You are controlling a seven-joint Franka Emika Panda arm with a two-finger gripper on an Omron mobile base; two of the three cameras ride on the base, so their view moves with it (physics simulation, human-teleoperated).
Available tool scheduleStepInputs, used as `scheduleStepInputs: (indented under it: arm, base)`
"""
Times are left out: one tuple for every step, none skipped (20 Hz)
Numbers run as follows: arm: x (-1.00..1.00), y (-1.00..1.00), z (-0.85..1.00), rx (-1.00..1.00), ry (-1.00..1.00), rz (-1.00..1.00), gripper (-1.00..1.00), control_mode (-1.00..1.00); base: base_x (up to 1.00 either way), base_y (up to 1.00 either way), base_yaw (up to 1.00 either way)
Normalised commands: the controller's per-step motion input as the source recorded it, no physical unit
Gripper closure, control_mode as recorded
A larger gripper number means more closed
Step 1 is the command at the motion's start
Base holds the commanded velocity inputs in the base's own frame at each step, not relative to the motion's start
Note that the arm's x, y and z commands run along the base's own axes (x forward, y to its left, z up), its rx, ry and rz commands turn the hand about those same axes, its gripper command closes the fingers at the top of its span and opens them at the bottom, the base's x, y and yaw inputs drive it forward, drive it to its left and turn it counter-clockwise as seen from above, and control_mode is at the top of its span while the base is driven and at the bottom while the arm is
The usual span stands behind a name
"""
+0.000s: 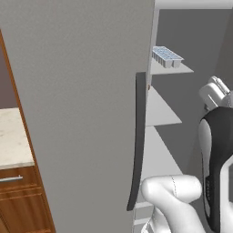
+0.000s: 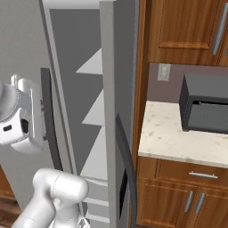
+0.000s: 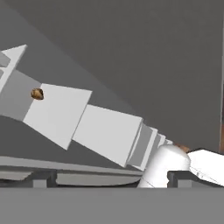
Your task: Open the freezer door, pick up the ice cube tray from the freezer, and place it on the dining counter.
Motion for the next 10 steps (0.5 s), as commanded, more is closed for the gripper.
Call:
scheduleStepInputs:
  arm:
    - [0.09, 0.0, 0.08, 0.19, 0.0, -0.17, -1.0, -1.0]
    - [0.21, -0.13, 0.23, 0.24, 0.0, -0.11, -1.0, -1.0]
    - [0.24, -0.22, 0.26, 0.27, 0.0, -0.06, -1.0, -1.0]
    - [0.21, -0.29, 0.3, 0.3, 0.0, 0.0, -1.0, -1.0]
    - [0.23, -0.44, 0.31, 0.33, 0.0, 0.0, -1.0, -1.0]
    - [0.24, -0.51, 0.29, 0.36, 0.0, 0.0, -1.0, -1.0]
    - [0.31, -0.49, 0.28, 0.37, 0.0, 0.0, -1.0, -1.0]
    - [0.38, -0.34, 0.24, 0.35, 0.0, 0.0, -1.0, -1.0]
    - [0.39, -0.31, 0.21, 0.34, 0.0, 0.0, -1.0, -1.0]
    - [0.46, -0.15, 0.14, 0.3, 0.0, 0.0, -1.0, -1.0]
  base:
    - [0.0, 0.0, 0.0]
    - [0.0, 0.0, 0.0]
    - [0.0, 0.0, 0.0]
    - [0.0, 0.0, 0.0]
    - [0.0, 0.0, 0.0]
    - [0.0, 0.0, 0.0]
    - [0.0, 0.0, 0.0]
    - [0.0, 0.0, 0.0]
    - [0.0, 0.0, 0.0]
    - [0.0, 0.0, 0.0]
